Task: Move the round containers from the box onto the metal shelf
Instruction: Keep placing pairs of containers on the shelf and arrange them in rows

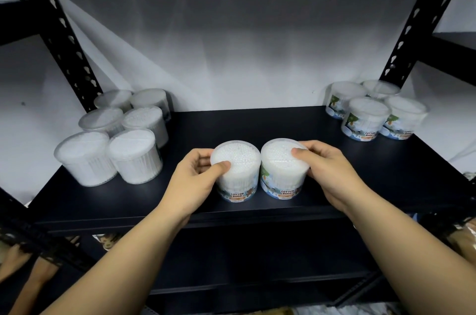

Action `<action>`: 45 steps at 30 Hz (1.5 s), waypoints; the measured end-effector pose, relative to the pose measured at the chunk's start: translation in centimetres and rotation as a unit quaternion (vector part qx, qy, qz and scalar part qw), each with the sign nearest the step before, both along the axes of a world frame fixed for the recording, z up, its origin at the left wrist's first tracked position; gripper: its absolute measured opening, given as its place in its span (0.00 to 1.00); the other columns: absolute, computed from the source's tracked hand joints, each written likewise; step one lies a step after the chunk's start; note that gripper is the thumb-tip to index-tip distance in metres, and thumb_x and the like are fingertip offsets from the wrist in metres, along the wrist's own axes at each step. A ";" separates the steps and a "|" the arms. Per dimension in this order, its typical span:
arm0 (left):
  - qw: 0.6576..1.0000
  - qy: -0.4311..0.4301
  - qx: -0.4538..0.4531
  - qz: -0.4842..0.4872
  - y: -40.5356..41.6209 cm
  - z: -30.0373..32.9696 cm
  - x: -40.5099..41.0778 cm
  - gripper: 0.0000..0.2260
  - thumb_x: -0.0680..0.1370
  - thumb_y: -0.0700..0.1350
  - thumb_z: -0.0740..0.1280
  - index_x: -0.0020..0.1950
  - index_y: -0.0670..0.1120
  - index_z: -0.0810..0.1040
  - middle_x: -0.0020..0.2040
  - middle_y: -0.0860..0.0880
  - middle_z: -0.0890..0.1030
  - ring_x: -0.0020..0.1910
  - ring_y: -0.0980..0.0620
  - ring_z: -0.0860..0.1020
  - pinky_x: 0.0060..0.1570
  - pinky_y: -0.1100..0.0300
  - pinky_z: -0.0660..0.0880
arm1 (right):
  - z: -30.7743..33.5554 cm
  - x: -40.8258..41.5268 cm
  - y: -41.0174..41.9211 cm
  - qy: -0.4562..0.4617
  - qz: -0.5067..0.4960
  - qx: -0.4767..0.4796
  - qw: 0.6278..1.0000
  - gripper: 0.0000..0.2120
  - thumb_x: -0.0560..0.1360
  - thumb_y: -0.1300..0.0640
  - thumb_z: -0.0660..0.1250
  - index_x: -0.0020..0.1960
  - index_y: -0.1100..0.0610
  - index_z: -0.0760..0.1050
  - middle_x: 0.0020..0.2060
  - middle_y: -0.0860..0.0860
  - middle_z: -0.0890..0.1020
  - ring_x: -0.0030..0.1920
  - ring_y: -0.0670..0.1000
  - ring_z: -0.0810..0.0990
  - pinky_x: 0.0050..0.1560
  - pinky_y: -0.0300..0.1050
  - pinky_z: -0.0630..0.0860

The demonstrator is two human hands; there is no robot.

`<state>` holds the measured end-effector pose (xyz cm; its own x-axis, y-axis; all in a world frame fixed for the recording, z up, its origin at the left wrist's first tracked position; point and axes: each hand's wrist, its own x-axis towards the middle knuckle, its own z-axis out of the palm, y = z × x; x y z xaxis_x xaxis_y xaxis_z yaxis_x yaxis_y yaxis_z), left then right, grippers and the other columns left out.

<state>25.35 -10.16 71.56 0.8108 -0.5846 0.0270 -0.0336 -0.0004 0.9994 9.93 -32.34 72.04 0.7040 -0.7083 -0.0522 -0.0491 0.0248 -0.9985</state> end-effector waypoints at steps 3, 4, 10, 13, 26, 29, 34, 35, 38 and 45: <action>1.000 -0.025 0.016 0.010 0.2 0.3 -0.1 0.15 0.73 0.45 0.78 0.57 0.49 0.80 0.54 0.51 0.85 0.57 0.50 0.83 0.56 0.56 0.78 | 0.7 -0.5 0.4 0.001 -0.017 -0.061 0.998 0.10 0.75 0.52 0.75 0.56 0.50 0.83 0.52 0.48 0.86 0.57 0.48 0.84 0.62 0.47 0.78; 0.999 -0.051 0.016 0.010 0.4 0.6 -0.1 0.15 0.74 0.46 0.77 0.58 0.51 0.79 0.56 0.52 0.84 0.58 0.53 0.82 0.59 0.56 0.77 | 1.0 -0.8 0.7 -0.003 -0.027 -0.117 0.993 0.13 0.74 0.52 0.75 0.58 0.49 0.82 0.53 0.46 0.85 0.57 0.45 0.83 0.60 0.42 0.78; 0.920 -0.367 0.105 -0.093 1.4 2.2 0.8 0.11 0.72 0.57 0.72 0.53 0.58 0.85 0.58 0.59 0.80 0.64 0.52 0.76 0.66 0.55 0.70 | 2.1 -2.2 1.5 0.015 0.056 -0.463 0.884 0.10 0.71 0.45 0.77 0.48 0.49 0.86 0.47 0.40 0.82 0.54 0.44 0.79 0.56 0.38 0.73; 0.904 -0.396 0.116 -0.110 0.7 2.4 1.0 0.12 0.72 0.60 0.71 0.53 0.59 0.86 0.57 0.61 0.80 0.62 0.53 0.76 0.64 0.57 0.71 | 2.7 -3.1 0.5 0.037 0.074 -0.467 0.880 0.09 0.71 0.44 0.76 0.47 0.48 0.86 0.48 0.39 0.83 0.54 0.44 0.79 0.57 0.38 0.74; 0.876 -0.424 0.088 -0.211 -11.9 2.9 -3.4 0.10 0.72 0.56 0.76 0.53 0.58 0.86 0.54 0.61 0.79 0.57 0.58 0.73 0.57 0.70 0.67 | 5.5 -10.8 -8.4 0.182 0.029 -0.473 0.861 0.16 0.68 0.37 0.76 0.47 0.47 0.86 0.48 0.38 0.84 0.53 0.38 0.81 0.59 0.41 0.77; 0.869 -0.432 0.077 -0.228 -15.9 2.7 -5.1 0.11 0.72 0.57 0.76 0.53 0.58 0.86 0.53 0.61 0.79 0.56 0.58 0.72 0.56 0.70 0.66 | 6.2 -12.8 -11.1 0.245 0.008 -0.471 0.848 0.19 0.65 0.33 0.74 0.47 0.47 0.85 0.49 0.38 0.84 0.54 0.39 0.81 0.60 0.43 0.77; 0.859 -0.445 0.071 -0.243 -21.7 2.5 -7.7 0.13 0.72 0.59 0.74 0.54 0.57 0.86 0.53 0.60 0.78 0.55 0.57 0.71 0.55 0.71 0.65 | 7.2 -15.3 -15.2 0.337 0.000 -0.487 0.806 0.18 0.68 0.37 0.74 0.53 0.47 0.85 0.52 0.40 0.84 0.57 0.47 0.80 0.61 0.42 0.72; 0.858 -0.447 0.068 -0.244 -22.6 2.5 -8.2 0.13 0.72 0.59 0.74 0.54 0.57 0.86 0.53 0.59 0.78 0.55 0.57 0.71 0.55 0.70 0.65 | 7.4 -15.6 -15.9 0.352 0.004 -0.490 0.798 0.18 0.70 0.39 0.74 0.55 0.47 0.84 0.54 0.41 0.83 0.58 0.49 0.79 0.60 0.41 0.71; 0.856 -0.451 0.058 -0.247 -25.0 2.4 -9.3 0.13 0.72 0.59 0.75 0.54 0.56 0.86 0.53 0.58 0.78 0.55 0.55 0.71 0.58 0.65 0.67 | 8.3 -16.2 -17.7 0.401 0.015 -0.494 0.771 0.16 0.74 0.44 0.73 0.59 0.47 0.83 0.56 0.43 0.83 0.59 0.51 0.77 0.59 0.41 0.70; 0.859 -0.451 0.047 -0.240 -28.2 2.4 -11.1 0.12 0.74 0.57 0.74 0.55 0.54 0.85 0.52 0.58 0.77 0.59 0.54 0.70 0.61 0.64 0.65 | 9.3 -16.3 -19.6 0.465 0.006 -0.480 0.744 0.14 0.77 0.50 0.70 0.62 0.51 0.81 0.56 0.47 0.84 0.62 0.52 0.75 0.53 0.40 0.68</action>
<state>14.23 -38.36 73.92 0.1511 -0.8797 0.4509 -0.8124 0.1493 0.5637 -6.34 -51.95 81.38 0.6862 -0.7274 0.0061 -0.7241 -0.6838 -0.0903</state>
